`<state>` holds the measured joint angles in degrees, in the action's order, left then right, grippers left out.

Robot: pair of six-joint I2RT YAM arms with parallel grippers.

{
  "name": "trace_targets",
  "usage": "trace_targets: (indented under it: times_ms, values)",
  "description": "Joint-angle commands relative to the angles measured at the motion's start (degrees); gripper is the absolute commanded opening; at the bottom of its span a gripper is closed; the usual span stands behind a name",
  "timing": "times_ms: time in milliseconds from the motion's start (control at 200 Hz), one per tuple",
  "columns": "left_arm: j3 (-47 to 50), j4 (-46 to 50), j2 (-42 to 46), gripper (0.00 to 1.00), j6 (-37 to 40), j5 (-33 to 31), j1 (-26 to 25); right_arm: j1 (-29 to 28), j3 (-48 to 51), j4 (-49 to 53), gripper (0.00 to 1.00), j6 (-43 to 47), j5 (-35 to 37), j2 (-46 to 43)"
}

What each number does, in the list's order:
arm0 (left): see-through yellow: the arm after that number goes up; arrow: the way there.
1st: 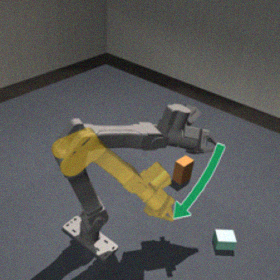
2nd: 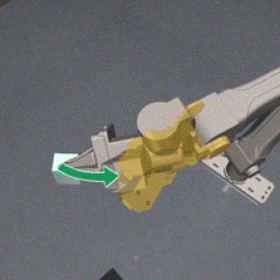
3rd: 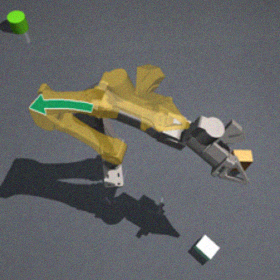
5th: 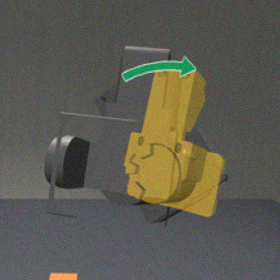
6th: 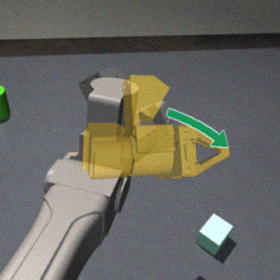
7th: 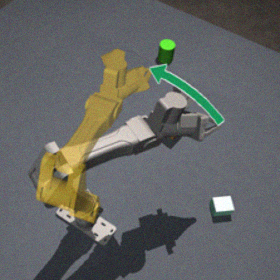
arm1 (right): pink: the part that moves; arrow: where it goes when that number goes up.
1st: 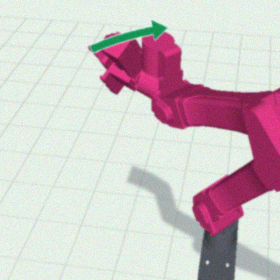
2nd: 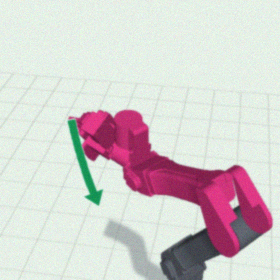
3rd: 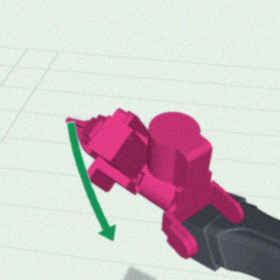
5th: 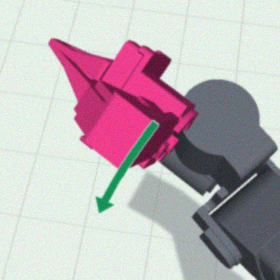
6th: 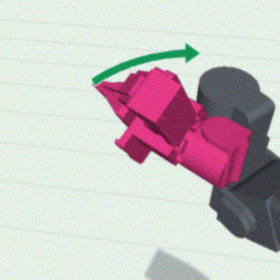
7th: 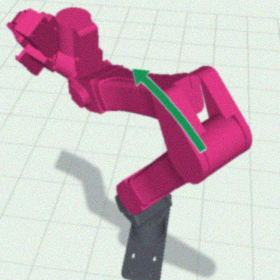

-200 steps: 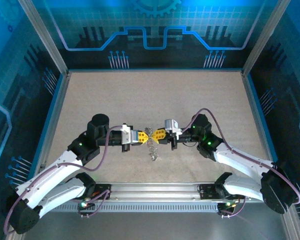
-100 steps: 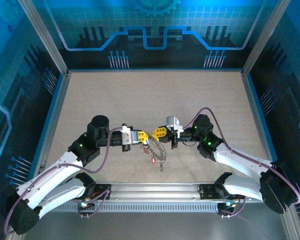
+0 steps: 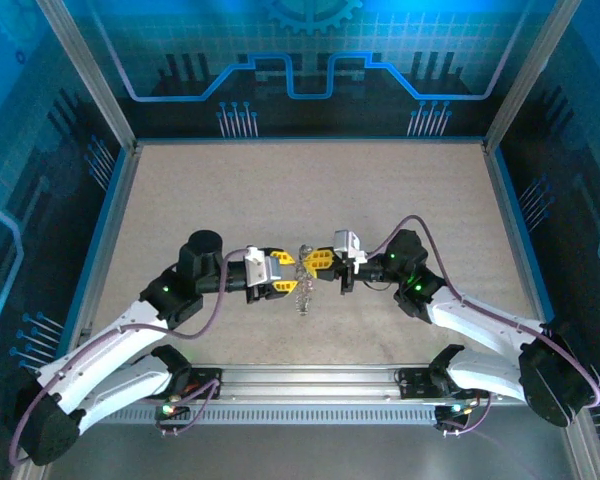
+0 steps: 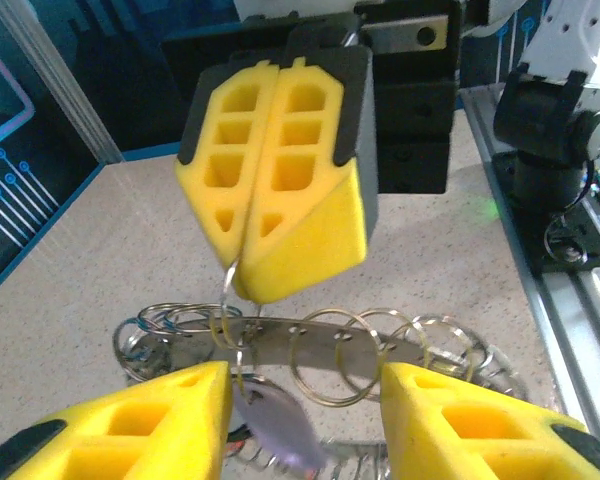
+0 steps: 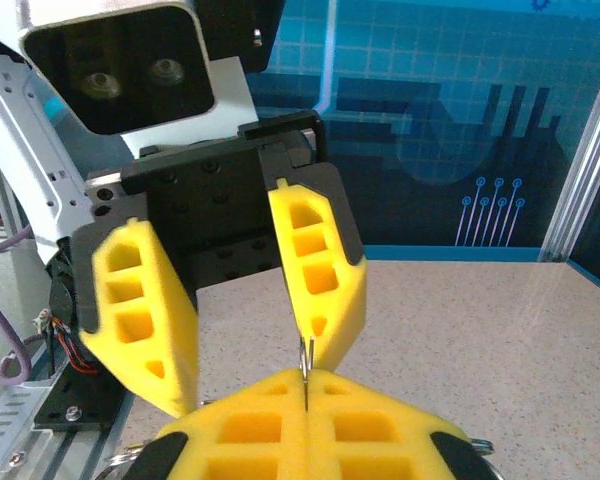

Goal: Put the keys on the keyring

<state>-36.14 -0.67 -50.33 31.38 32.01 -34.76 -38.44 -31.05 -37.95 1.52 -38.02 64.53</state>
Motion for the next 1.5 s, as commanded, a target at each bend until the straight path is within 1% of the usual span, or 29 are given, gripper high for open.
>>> trace_targets:
  times_ms: [0, 100, 335, 560, 670, 770, 885, 1011, 1101, 1236, 1276, 1391, 1496]
  values:
    - [-1.19, -0.15, -0.72, 0.38, -1.32, -3.83, -0.13, -1.21, -1.38, -0.73, 0.0, 2.81, -0.08, 0.24]
    - [-1.75, 0.44, -0.61, 0.35, -1.67, -4.97, -0.12, -1.55, -1.62, -0.21, 0.0, 3.49, 0.31, 0.61]
    - [-1.38, 0.26, -0.74, 0.29, -1.42, -4.27, -0.09, -2.26, -2.42, 0.74, 0.0, 4.94, -0.48, 2.03]
    - [-1.12, 0.97, 0.07, 0.28, -0.43, -6.88, -0.03, -2.58, -2.48, 0.18, 0.0, 5.34, -0.6, 2.88]
    - [-0.5, 2.14, 1.95, 0.29, -0.56, -8.98, 0.0, -2.57, -2.53, -0.19, 0.0, 5.47, -0.82, 3.32]
    - [0.54, -0.08, 3.54, 0.36, -1.59, -13.18, -0.02, -2.67, -2.2, -0.75, 0.0, 5.6, -0.55, 3.07]
    - [-0.15, -0.14, 3.78, 0.36, -3.1, -15.39, 0.1, -2.74, -2.34, -1.16, 0.0, 5.64, -0.58, 3.12]
    - [-1.3, 1.56, 1.11, 0.31, -3.69, -11.96, 0.1, -2.78, -2.53, -0.24, 0.0, 6.28, -0.68, 2.7]
    - [-3.03, 4.71, -0.04, 0.31, -3.39, -9.06, 0.12, -2.63, -2.74, 0.32, 0.0, 6.77, -0.62, 2.7]
    - [-2.18, 4.76, 0.04, 0.31, -2.46, -6.03, 0.06, -2.68, -2.69, 0.63, 0.0, 7.03, -0.92, 2.57]
    - [-2.31, 5.19, 0.05, 0.33, -2.37, -5.07, 0.07, -2.67, -2.51, 0.43, 0.0, 6.94, -0.63, 2.53]
    - [-1.97, 5.79, 0.54, 0.42, -2.21, -3.45, 0.05, -2.62, -2.66, 0.81, 0.0, 7.42, -0.9, 2.48]
    - [-1.69, 5.5, 0.51, 0.43, -2.58, -2.59, 0.13, -2.68, -2.15, 1.13, 0.0, 7.71, -0.25, 2.0]
